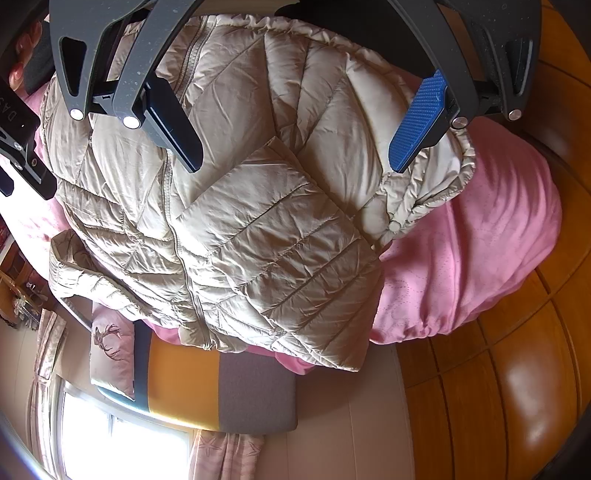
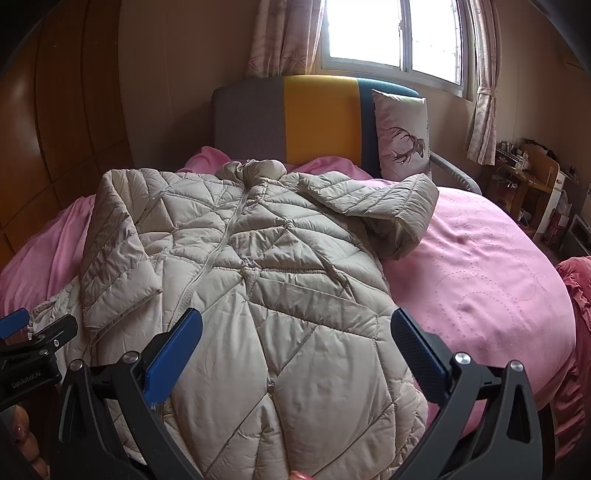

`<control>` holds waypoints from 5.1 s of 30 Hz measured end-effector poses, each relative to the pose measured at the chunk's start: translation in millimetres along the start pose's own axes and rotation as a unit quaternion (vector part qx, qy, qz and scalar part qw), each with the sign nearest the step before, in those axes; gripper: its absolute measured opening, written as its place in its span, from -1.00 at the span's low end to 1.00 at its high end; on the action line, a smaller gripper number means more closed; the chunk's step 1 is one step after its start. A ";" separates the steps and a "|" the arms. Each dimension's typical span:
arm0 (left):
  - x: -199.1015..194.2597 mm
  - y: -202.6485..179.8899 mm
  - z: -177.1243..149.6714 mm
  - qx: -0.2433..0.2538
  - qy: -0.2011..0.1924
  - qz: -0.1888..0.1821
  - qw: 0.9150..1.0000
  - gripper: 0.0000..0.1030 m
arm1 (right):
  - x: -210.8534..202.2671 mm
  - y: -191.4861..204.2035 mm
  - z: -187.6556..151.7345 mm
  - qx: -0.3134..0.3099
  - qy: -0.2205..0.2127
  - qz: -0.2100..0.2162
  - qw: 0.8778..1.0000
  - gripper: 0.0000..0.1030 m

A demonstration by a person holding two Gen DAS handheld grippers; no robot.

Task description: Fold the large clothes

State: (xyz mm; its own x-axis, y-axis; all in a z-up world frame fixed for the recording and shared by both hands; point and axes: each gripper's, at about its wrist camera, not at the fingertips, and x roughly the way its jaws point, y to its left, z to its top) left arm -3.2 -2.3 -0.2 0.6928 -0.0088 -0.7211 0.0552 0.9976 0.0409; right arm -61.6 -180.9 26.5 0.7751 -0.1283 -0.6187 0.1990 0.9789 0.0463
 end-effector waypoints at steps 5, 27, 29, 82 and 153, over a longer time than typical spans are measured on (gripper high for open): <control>0.7 0.1 -0.3 0.000 0.001 0.000 1.000 0.94 | 0.9 -0.1 0.6 0.000 0.001 0.001 1.000 0.97; 8.3 1.2 -1.6 -0.007 0.014 -0.002 1.000 0.94 | 3.6 1.7 0.4 -0.004 0.008 0.007 1.000 0.97; 8.8 1.2 -2.3 -0.008 0.014 -0.002 1.000 0.94 | 3.3 1.5 0.5 -0.004 0.007 0.007 1.000 0.97; 51.4 136.0 -40.3 -0.058 0.061 -0.074 0.994 0.43 | 86.6 -142.1 -16.3 0.062 0.145 0.112 0.981 0.22; 196.8 96.7 56.8 -0.079 -0.023 -0.055 0.995 0.67 | 190.7 -28.4 91.8 -0.085 0.013 -0.033 0.996 0.91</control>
State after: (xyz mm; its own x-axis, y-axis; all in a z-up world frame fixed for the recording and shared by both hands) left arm 179.4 88.6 -98.9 0.7214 -0.1175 -0.6825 0.0216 0.9888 -0.1474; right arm 135.6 -247.8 -20.8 0.7481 -0.1911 -0.6354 0.1431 0.9816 -0.1268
